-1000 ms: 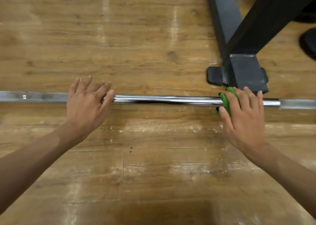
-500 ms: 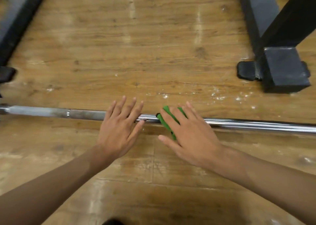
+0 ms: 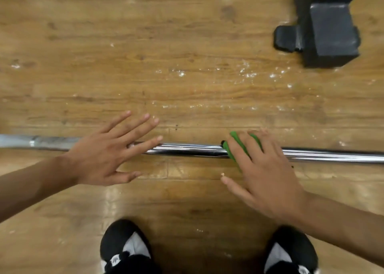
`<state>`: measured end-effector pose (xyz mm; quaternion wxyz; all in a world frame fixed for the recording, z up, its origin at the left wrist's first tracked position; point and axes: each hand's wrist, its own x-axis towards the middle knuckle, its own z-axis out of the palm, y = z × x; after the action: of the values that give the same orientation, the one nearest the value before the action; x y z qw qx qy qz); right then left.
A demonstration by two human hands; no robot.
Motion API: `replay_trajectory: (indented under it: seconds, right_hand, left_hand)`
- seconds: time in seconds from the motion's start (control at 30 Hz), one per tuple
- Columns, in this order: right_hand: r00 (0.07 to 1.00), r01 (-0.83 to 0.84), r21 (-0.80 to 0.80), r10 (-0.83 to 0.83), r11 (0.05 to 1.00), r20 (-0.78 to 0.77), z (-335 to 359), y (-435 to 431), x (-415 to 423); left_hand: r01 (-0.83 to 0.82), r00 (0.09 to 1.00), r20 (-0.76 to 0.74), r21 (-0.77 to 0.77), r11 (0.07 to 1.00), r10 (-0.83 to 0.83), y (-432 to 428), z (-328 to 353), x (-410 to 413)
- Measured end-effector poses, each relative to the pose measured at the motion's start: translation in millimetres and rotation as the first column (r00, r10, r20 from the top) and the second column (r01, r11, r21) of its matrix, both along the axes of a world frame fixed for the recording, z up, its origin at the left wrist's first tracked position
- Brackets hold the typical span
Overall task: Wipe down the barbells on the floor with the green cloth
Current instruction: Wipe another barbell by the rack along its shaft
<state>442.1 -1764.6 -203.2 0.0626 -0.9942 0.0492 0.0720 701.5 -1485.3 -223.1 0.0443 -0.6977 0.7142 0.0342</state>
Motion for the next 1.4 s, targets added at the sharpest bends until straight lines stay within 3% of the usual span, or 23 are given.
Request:
replay_trajectory:
  seconds: [0.13, 0.23, 0.47, 0.6, 0.8, 0.93, 1.2, 1.4]
  right_hand:
    - [0.976, -0.211, 0.039, 0.212, 0.977, -0.046, -4, 58, 31]
    - [0.949, -0.301, 0.024, 0.302, 0.953, -0.092, -4, 44, 11]
    - [0.985, -0.095, -0.094, 0.081, 0.991, -0.151, 8, -44, -121]
    - [0.977, -0.011, -0.036, 0.004, 0.999, -0.213, 9, -31, -128]
    - [0.959, -0.255, 0.045, 0.259, 0.966, -0.119, 1, 61, -44]
    - [0.931, -0.354, 0.023, 0.355, 0.935, -0.089, -1, 69, -10]
    - [0.958, -0.265, -0.114, 0.248, 0.957, -0.144, -3, -38, -74]
    - [0.951, -0.293, -0.127, 0.276, 0.948, -0.137, 0, -7, -20]
  left_hand:
    - [0.105, 0.993, -0.048, 0.022, 0.994, -0.104, 1, 2, -17]
    - [0.111, 0.992, -0.07, 0.022, 0.994, -0.109, 12, 1, -30]
    - [0.12, 0.988, -0.093, -0.021, 0.993, -0.121, 38, -9, -59]
    - [0.147, 0.987, -0.056, -0.034, 0.989, -0.148, 47, -12, -71]
    - [0.153, 0.986, -0.061, -0.008, 0.988, -0.154, 41, -6, -68]
    - [0.127, 0.99, -0.07, 0.014, 0.992, -0.126, 32, -2, -56]
    - [0.095, 0.994, -0.054, 0.02, 0.995, -0.094, 10, 2, -32]
    - [0.016, 1.0, 0.012, -0.053, 0.998, -0.015, 0, 1, -17]
